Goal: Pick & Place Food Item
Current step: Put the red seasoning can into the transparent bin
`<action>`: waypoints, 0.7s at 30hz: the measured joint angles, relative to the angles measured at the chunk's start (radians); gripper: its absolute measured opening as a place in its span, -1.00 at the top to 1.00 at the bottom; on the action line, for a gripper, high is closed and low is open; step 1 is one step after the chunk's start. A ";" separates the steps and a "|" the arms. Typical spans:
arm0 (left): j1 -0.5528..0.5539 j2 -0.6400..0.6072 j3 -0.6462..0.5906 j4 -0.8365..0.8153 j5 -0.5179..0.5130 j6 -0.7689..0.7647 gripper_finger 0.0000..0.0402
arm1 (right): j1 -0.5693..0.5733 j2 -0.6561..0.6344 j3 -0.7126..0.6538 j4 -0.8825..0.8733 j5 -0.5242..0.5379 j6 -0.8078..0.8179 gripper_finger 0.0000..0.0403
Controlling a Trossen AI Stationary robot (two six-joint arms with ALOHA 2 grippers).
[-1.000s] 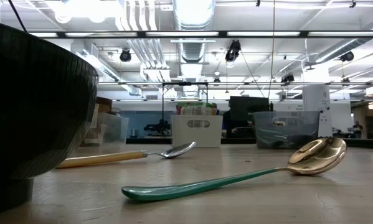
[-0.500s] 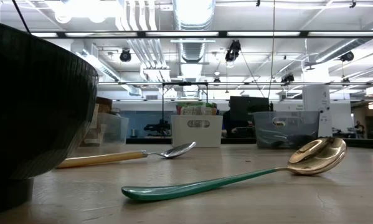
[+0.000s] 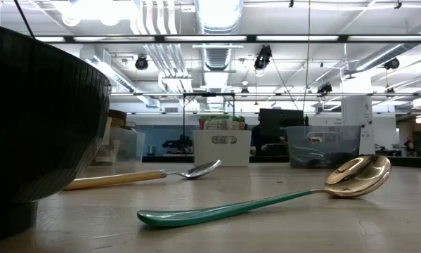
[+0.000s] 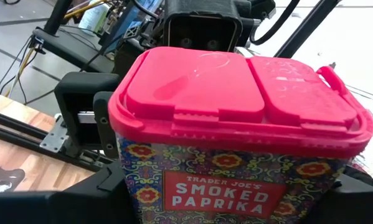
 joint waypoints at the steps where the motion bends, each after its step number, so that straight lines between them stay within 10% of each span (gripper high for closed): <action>1: 0.000 0.000 0.000 0.000 0.001 0.000 -0.31 | 0.000 0.000 0.000 -0.001 -0.001 0.000 -0.53; 12: 0.001 -0.002 0.000 -0.010 0.006 -0.076 -0.34 | 0.000 0.000 0.001 -0.035 -0.016 0.016 -0.53; 17: 0.000 -0.005 0.000 -0.019 0.025 -0.213 -0.89 | 0.001 0.001 0.002 -0.091 -0.026 -0.077 -0.53; 21: 0.000 -0.006 0.000 -0.033 0.024 -0.227 -0.64 | 0.001 0.001 0.002 -0.098 -0.028 -0.050 -0.51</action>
